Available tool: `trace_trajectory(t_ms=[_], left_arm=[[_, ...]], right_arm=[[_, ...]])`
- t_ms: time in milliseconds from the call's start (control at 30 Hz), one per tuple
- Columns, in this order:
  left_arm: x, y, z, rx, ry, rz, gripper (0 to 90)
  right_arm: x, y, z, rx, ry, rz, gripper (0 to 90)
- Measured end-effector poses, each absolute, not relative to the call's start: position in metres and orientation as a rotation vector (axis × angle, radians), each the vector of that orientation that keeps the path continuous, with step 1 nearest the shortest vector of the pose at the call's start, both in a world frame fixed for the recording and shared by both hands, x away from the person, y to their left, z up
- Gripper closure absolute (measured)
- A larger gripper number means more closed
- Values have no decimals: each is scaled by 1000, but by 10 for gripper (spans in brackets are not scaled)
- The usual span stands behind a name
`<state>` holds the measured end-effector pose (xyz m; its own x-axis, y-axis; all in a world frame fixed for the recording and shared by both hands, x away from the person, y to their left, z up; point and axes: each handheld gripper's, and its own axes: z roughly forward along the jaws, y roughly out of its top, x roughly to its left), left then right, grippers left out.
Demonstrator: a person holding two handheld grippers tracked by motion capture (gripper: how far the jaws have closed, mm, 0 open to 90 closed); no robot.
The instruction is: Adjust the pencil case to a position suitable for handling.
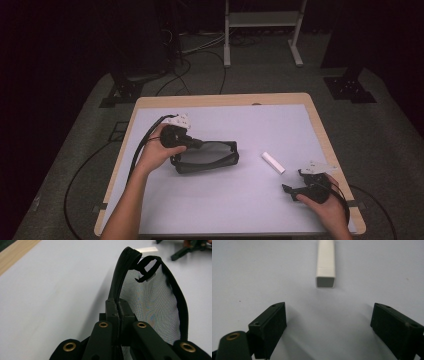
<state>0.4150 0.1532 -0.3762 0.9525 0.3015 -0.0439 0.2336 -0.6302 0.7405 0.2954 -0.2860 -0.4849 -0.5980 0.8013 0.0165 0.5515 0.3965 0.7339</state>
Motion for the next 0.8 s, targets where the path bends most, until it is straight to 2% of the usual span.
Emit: trace_trajectory(t_ms=[367, 800], left_arm=[[392, 140, -376, 2287, 288, 33, 889], [374, 134, -388, 2287, 274, -14, 888]], right_arm=[[295, -286, -485, 1176, 2319, 1025, 122], [295, -286, -485, 1175, 2320, 1024, 122]])
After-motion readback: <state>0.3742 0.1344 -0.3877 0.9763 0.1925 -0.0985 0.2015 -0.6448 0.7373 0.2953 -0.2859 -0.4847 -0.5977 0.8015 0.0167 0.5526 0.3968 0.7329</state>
